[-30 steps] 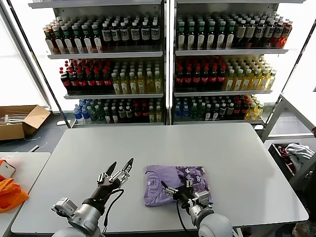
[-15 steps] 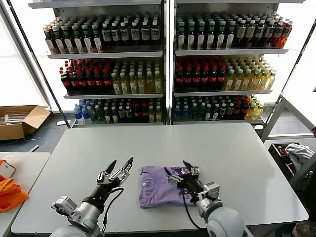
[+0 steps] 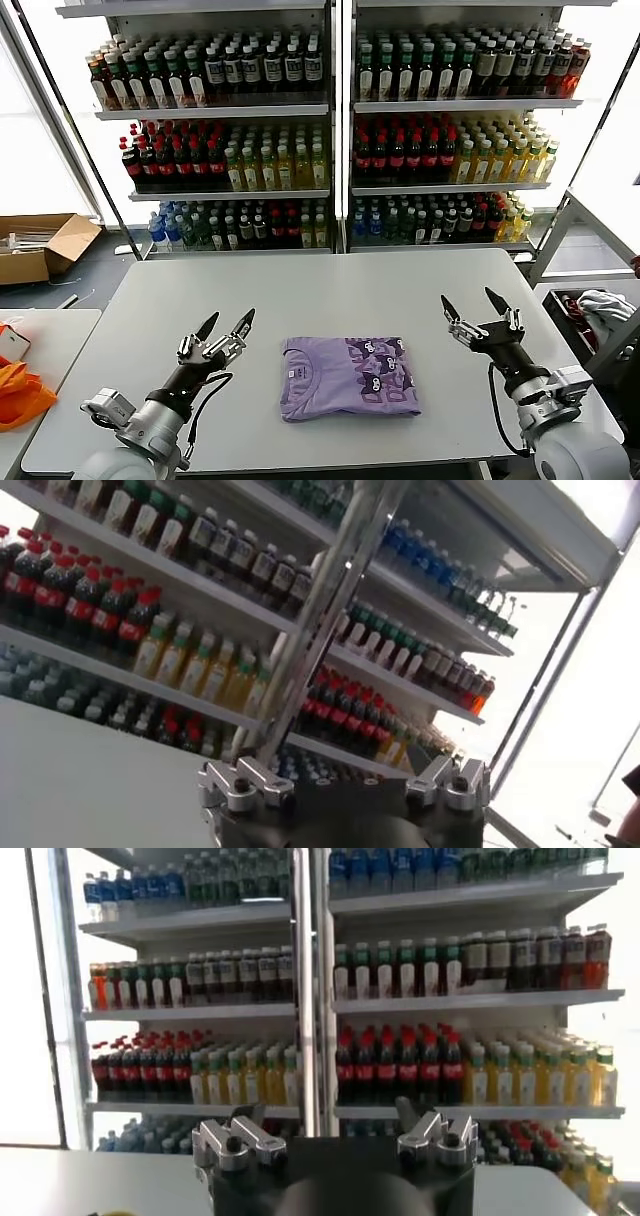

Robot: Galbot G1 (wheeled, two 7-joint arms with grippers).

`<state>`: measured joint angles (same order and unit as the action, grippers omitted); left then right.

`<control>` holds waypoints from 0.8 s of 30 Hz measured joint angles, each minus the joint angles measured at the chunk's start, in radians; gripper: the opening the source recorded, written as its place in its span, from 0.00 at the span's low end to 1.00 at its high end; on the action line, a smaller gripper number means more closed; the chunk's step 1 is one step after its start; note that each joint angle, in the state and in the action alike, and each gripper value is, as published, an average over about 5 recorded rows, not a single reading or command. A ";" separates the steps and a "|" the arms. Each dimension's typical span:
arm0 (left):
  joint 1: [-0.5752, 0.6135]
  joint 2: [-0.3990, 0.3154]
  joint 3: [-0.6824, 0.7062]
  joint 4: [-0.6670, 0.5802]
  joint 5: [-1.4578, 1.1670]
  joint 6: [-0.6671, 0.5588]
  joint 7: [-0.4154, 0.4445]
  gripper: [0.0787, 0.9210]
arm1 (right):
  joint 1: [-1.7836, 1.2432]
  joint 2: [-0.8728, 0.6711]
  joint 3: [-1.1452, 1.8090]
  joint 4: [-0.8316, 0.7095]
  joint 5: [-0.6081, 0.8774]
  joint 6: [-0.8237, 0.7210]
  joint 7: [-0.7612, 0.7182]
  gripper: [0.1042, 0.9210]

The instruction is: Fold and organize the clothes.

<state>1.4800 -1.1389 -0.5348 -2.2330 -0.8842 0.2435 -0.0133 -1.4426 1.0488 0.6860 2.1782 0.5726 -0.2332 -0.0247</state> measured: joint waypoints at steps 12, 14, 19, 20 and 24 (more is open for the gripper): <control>0.020 0.003 -0.086 -0.026 0.039 0.016 0.059 0.88 | -0.096 0.038 0.128 -0.010 -0.020 0.053 -0.064 0.88; 0.028 0.001 -0.105 -0.031 0.045 0.020 0.070 0.88 | -0.109 0.042 0.138 -0.013 -0.021 0.056 -0.071 0.88; 0.049 -0.007 -0.153 -0.045 0.059 0.030 0.097 0.88 | -0.129 0.053 0.149 -0.014 -0.026 0.063 -0.086 0.88; 0.053 -0.009 -0.163 -0.048 0.062 0.031 0.102 0.88 | -0.131 0.056 0.150 -0.015 -0.027 0.065 -0.088 0.88; 0.067 -0.017 -0.189 -0.056 0.077 0.033 0.120 0.88 | -0.140 0.063 0.155 -0.023 -0.033 0.075 -0.091 0.88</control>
<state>1.5466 -1.1563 -0.7238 -2.2891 -0.8076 0.2762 0.1072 -1.5831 1.1122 0.8409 2.1550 0.5400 -0.1581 -0.1158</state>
